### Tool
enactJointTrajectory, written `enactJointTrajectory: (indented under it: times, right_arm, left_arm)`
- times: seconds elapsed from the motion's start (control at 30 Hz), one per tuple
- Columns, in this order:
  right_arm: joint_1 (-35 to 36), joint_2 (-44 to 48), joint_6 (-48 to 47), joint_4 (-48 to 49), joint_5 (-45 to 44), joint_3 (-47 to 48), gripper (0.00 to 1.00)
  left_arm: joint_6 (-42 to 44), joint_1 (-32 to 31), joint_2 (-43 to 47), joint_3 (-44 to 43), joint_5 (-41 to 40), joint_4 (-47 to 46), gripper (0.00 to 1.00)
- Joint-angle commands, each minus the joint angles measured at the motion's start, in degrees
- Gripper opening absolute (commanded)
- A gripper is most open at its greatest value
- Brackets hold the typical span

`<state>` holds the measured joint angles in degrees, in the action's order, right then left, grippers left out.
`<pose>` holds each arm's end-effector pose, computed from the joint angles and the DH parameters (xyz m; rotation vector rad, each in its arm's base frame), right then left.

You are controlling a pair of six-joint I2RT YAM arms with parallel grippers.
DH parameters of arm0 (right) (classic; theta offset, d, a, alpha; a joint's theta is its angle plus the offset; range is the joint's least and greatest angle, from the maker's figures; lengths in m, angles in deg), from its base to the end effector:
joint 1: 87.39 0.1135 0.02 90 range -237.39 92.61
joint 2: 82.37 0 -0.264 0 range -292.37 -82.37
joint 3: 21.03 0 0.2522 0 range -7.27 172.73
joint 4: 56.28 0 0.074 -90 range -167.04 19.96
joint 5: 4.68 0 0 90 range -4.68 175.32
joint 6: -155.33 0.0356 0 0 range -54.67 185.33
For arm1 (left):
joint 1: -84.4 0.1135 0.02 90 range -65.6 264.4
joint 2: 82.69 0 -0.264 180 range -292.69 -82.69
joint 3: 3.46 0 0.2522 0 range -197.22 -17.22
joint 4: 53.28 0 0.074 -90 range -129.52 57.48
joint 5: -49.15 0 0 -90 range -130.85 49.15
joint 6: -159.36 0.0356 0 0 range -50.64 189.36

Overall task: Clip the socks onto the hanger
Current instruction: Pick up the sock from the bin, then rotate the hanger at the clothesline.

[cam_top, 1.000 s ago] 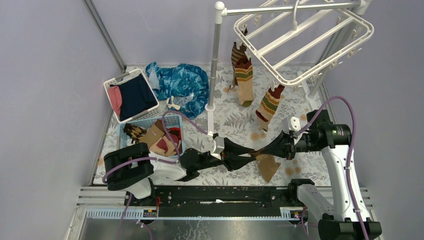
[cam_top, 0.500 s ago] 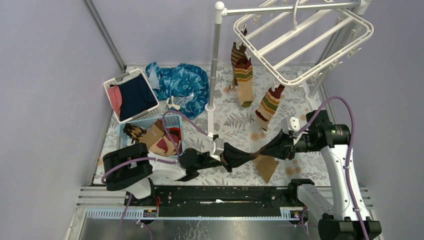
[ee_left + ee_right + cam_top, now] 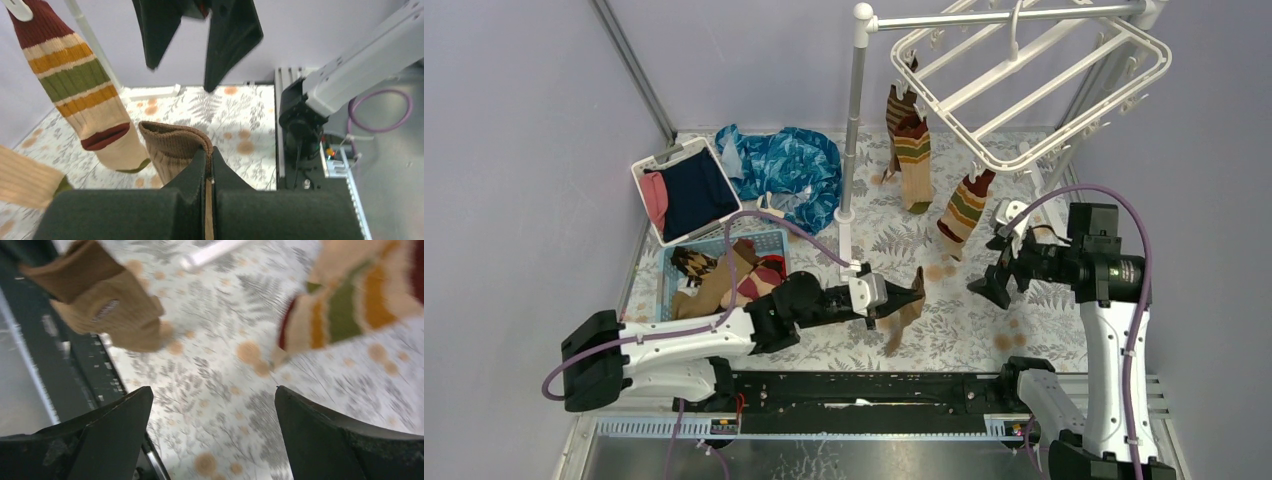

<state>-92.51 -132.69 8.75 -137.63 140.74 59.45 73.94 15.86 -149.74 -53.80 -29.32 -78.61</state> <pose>0.1306 0.0177 0.3700 -1.2254 1.6735 0.5513 0.0908 -0.2504 0.3004 1.0353 1.1003 -1.0528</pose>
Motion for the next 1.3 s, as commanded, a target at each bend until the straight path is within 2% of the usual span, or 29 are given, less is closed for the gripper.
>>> enactJointTrajectory:
  times: [0.0,0.23,0.37,0.6,0.73,0.8,0.87,0.9,0.97,1.03,1.17,1.27]
  right_arm:
    - [-1.0,2.0,11.3,5.9,-17.9,6.4,1.00]
    - [-2.2,2.6,16.0,10.6,-29.3,10.4,1.00]
    - [-3.2,2.1,15.2,13.0,-33.3,11.6,1.00]
    - [-6.6,0.1,13.8,15.0,-30.8,11.7,1.00]
    - [-14.3,0.0,11.2,14.6,-24.7,8.2,1.00]
    - [-23.4,-0.7,7.3,12.9,-15.0,6.7,1.00]
    - [-35.1,-3.2,-1.2,7.3,-2.3,6.4,1.00]
    - [-40.7,-5.1,-7.6,2.6,3.2,6.9,1.00]
    - [-47.6,-10.5,-29.9,-15.1,10.3,8.7,1.00]
    - [-49.0,-13.9,-34.9,-17.4,11.3,7.6,1.00]
    - [-49.0,-13.8,-48.7,-17.6,15.5,3.2,1.00]
    - [-48.6,-14.9,-53.7,-17.6,20.5,3.8,1.00]
  left_arm:
    - [11.2,0.0,2.5,-5.2,-0.7,21.7,0.00]
    - [18.9,1.0,1.8,-11.1,4.3,34.0,0.00]
    - [19.6,1.8,1.7,-11.9,6.7,34.8,0.00]
    - [19.6,3.5,3.6,-10.1,10.2,32.3,0.00]
    - [18.8,4.7,4.2,-8.9,13.3,30.2,0.00]
    - [18.7,4.8,4.0,-8.7,14.3,29.8,0.00]
    - [18.7,5.0,4.0,-8.7,14.9,29.8,0.00]
    - [18.7,5.1,3.9,-8.7,15.1,29.8,0.00]
    - [18.7,5.3,4.0,-8.8,15.5,29.8,0.00]
    - [18.7,5.3,4.0,-9.0,16.0,29.6,0.00]
    - [18.2,5.5,3.3,-9.6,17.0,29.0,0.00]
    - [18.1,5.6,2.4,-10.3,17.1,28.7,0.00]
